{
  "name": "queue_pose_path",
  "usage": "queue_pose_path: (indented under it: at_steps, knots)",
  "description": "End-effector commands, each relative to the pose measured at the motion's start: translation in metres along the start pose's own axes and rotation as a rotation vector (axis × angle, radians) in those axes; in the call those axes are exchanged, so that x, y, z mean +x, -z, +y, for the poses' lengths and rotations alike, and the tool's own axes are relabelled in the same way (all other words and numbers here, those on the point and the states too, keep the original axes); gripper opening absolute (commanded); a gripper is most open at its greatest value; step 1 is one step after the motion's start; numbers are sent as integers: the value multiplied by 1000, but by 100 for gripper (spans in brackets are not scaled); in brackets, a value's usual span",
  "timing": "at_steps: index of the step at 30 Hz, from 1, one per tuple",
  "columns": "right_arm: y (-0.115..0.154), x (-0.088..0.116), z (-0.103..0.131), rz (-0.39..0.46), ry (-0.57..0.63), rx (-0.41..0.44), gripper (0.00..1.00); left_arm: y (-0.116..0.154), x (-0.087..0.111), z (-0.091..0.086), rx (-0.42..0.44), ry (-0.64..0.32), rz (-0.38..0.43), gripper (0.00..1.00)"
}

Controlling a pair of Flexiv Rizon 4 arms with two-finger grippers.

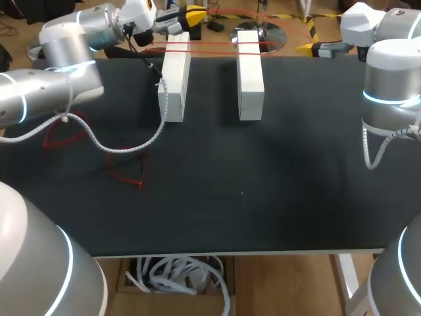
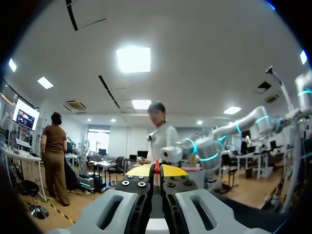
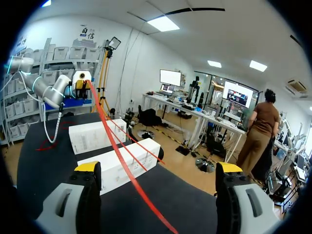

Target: Grab the tape and strap the tape.

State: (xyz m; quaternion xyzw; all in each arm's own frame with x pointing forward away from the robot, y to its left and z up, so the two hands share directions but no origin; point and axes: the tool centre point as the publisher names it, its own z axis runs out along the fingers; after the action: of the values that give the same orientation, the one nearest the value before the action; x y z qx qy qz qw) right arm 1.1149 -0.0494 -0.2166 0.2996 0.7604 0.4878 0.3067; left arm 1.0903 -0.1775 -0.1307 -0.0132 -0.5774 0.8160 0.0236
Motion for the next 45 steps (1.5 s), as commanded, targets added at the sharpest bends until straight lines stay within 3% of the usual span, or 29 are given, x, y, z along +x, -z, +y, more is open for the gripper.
queue_pose_path:
  at_steps: [1, 16, 18, 23, 30, 36, 38, 45]
  knots:
    - [0, 0, 0, 0, 0, 0, 100, -2, -4, 3, 6, 2, 11, 0]
    - [0, 0, 0, 0, 0, 0, 100, -2, -2, 2, 5, 4, 23, 0]
    - [-1, -6, 4, -51, 6, 6, 100, -2, -2, 2, 5, 4, 23, 0]
    - [4, -11, 20, -156, -295, -3, 100, -2, -2, 2, 5, 4, 23, 0]
    - [18, 8, 26, -142, -805, -8, 100, -2, -2, 2, 5, 4, 23, 0]
    - [26, 22, 29, -139, -1022, -20, 100, -2, -2, 2, 5, 4, 23, 0]
    - [30, 23, 32, -167, -1044, -56, 100, -2, -2, 2, 5, 4, 23, 0]
    - [34, 32, 28, -206, -1146, -49, 100, -2, -2, 2, 5, 4, 23, 0]
